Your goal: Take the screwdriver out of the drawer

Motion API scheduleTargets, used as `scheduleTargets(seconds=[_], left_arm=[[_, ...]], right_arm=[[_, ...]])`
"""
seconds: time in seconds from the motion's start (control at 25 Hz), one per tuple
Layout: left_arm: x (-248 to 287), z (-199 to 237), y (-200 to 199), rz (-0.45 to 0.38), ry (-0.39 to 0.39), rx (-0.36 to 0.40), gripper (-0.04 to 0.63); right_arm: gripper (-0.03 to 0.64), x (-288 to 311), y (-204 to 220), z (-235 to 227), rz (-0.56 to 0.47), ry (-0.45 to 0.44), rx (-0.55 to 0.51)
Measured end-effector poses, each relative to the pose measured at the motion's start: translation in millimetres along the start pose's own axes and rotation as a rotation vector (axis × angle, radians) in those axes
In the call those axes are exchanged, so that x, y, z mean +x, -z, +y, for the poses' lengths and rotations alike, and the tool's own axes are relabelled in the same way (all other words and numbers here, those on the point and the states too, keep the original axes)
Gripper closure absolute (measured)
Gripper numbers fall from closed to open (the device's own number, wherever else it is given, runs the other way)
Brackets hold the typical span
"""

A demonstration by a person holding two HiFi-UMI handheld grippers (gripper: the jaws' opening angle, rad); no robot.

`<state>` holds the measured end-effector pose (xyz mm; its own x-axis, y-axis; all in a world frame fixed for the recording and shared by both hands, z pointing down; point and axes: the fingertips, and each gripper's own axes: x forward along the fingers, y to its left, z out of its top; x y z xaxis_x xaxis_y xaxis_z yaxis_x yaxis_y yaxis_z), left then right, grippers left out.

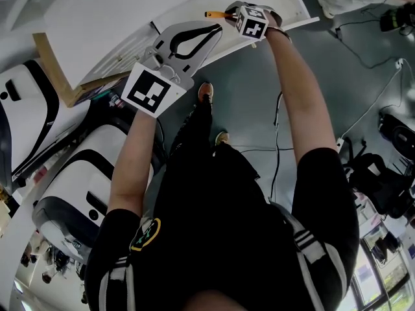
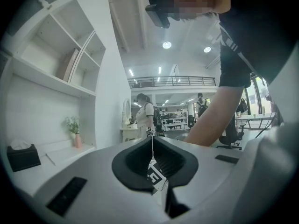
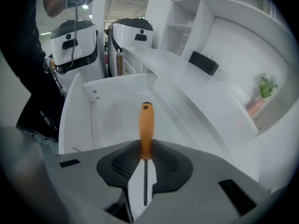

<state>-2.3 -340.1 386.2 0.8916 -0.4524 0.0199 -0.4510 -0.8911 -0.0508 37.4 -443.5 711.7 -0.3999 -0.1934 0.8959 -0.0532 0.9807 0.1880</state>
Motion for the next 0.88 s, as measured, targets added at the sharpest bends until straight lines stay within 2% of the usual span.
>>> scheduleTargets(seconds=[0.2, 0.56, 0.88], left_arm=[[0.4, -4.0, 0.3, 0.007, -0.001, 0.004, 0.574], [2.0, -16.9, -11.1, -0.002, 0.004, 0.015, 0.574], [5.0, -38.5, -25.5, -0.016, 0.014, 0.041, 0.574]], right_arm=[[0.529, -25.0, -11.3, -2.9, -0.067, 0.06, 0.053], [0.529, -87.3, -45.2, -3.9, -0.264, 0.19, 0.165], [0.529, -147.4, -63.1, 7.8, -0.403, 0.278, 0.222]])
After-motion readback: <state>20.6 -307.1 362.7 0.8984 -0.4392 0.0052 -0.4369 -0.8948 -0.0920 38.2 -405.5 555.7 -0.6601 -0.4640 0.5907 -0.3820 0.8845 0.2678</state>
